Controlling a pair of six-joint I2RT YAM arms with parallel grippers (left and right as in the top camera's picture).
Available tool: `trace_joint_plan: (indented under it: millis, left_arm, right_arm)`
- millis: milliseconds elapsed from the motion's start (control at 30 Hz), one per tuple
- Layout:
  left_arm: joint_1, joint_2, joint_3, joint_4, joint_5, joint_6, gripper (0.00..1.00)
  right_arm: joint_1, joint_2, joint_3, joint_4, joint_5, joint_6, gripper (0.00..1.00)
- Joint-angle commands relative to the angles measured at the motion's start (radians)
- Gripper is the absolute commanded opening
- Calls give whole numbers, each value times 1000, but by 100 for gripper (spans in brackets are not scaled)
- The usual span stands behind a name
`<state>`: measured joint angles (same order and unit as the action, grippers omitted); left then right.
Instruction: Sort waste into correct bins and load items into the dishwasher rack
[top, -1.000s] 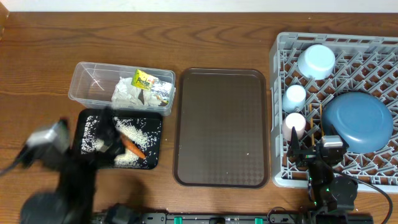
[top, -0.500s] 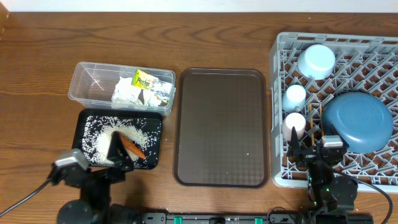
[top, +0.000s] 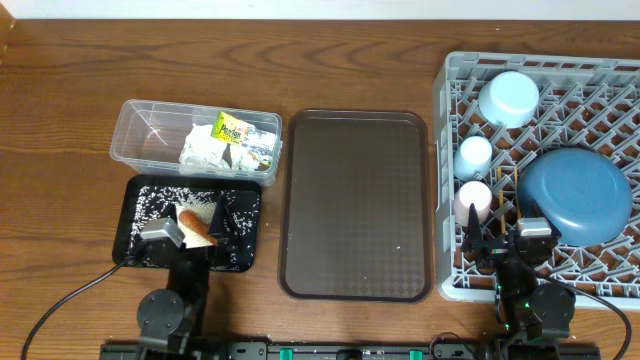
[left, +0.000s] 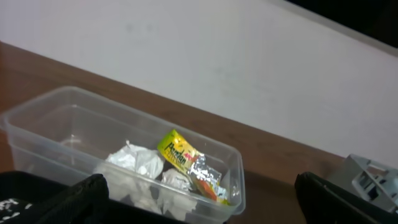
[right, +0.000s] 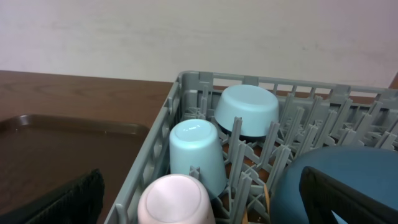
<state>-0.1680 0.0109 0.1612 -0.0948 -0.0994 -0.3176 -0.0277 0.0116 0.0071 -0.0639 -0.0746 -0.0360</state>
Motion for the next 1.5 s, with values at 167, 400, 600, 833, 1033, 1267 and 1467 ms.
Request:
trace_joint_plan:
  millis: [167, 400, 600, 833, 1033, 1267, 1467]
  left_arm:
    - [5, -9, -135, 121, 18, -2, 99]
    - [5, -9, -157, 61, 2, 0, 99]
    - [5, -9, -157, 28, 42, 109, 98]
    - [5, -9, -157, 24, 93, 259, 99]
    - [5, -9, -157, 24, 92, 287, 99]
    - [5, -8, -157, 24, 92, 287, 99]
    - [5, -7, -157, 24, 92, 287, 98]
  right_arm:
    - [-6, -7, -2, -4, 3, 13, 99]
    - [-6, -7, -2, -4, 3, 13, 99]
    - [-6, -7, -2, -4, 3, 13, 99]
    - [-6, -7, -2, -4, 3, 13, 99]
    - [-6, -7, -2, -4, 3, 13, 99]
    - [-6, -7, -2, -4, 3, 13, 99]
    - [-6, -7, -2, -4, 3, 13, 99]
